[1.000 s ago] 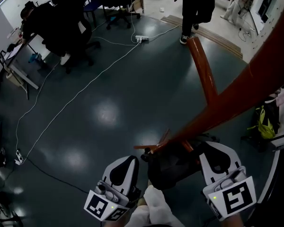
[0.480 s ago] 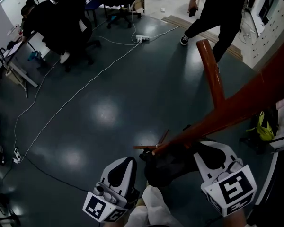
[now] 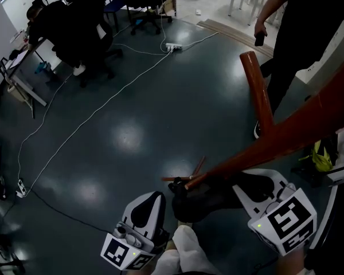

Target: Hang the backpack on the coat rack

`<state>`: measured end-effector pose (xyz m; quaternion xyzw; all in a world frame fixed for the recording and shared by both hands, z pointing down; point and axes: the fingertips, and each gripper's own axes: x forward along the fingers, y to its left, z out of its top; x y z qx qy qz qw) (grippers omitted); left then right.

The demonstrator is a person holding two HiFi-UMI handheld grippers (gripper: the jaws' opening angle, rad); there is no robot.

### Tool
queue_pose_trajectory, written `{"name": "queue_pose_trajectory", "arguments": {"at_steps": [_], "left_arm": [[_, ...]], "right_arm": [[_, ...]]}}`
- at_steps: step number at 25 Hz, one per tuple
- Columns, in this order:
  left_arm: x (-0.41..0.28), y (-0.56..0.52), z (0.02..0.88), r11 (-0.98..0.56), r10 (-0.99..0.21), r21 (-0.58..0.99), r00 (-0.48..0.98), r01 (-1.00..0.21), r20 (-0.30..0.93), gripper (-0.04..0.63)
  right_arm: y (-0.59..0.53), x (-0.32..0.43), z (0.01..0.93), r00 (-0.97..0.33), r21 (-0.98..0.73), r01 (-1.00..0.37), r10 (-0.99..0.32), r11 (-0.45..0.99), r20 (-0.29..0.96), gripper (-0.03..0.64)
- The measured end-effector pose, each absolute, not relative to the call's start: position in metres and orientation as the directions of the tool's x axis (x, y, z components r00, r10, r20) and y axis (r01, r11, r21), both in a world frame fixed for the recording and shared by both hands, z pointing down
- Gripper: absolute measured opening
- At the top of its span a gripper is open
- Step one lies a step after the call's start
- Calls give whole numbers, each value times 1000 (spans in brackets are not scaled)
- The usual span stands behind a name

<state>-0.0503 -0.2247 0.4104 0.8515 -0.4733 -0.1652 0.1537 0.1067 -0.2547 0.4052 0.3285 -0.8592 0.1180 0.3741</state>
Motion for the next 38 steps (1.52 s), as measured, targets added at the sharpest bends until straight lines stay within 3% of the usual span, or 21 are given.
{"name": "queue_pose_trajectory", "arguments": {"at_steps": [9,11,13,18,26,31,33,38], "left_arm": [[-57,-221,413,-489,-865,418,486,-765,-123,11],[-57,-219,413,-489,-865,420,487,-764,-122,11],[-59,-219,413,-490,-864,420,488,-764,-121,11],[-57,-217,408,-501,-858,422,496,-756,-129,11],[-59,-214,402,-521,-846,422,515,-742,-138,11],[-60,-207,394,-537,-837,417,526,-733,-154,11],[-61,-202,391,-541,-834,414,528,-732,-158,11],[-67,-182,380,-559,-824,403,539,-724,-176,11]], "right_arm": [[-254,105,408,-498,82,-568,-422,819,758,58],[-250,96,398,-563,38,-545,-399,838,724,64],[-244,86,384,-624,-21,-524,-366,852,690,111],[-236,87,386,-590,8,-522,-368,853,718,121],[-227,86,373,-593,72,-577,-477,814,649,121],[-224,91,355,-556,165,-657,-621,735,553,117],[-220,95,345,-534,179,-708,-684,683,496,40],[-190,88,310,-569,132,-763,-755,632,327,15]]}}
